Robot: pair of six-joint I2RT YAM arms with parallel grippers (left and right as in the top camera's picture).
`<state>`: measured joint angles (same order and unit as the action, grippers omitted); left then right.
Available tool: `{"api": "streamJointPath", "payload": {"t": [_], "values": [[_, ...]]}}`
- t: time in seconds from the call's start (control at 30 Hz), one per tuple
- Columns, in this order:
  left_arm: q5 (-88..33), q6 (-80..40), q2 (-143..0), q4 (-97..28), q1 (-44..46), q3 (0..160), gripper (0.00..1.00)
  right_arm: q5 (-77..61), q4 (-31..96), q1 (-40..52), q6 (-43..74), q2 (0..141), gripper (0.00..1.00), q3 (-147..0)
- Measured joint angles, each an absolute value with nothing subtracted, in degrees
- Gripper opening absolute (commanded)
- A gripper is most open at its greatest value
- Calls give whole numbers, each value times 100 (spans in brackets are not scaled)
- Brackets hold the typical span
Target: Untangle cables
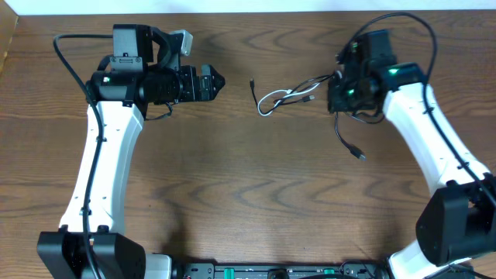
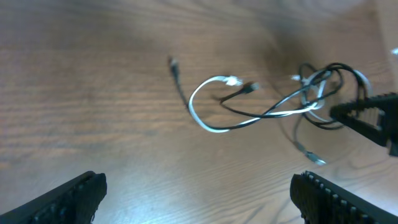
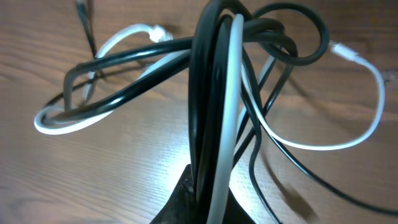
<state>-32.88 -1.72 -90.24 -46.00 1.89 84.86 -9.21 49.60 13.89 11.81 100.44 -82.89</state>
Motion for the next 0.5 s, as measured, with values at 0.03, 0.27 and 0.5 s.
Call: {"api": "streamJointPath", "payload": {"t": [0.03,0.27,0.5], "values": [[-3236,-172,-9028,-4626,189,8486,99,-701,5039,1553,1194,10053,1,-8289],[-3111,-172,-9028,-4628,196,8484,100,309,5131,2606,1256,10538,40,-8289],[-3107,-172,-9028,-4626,451,8484,100,-189,4781,2727,1280,10774,60,-8298]]}}
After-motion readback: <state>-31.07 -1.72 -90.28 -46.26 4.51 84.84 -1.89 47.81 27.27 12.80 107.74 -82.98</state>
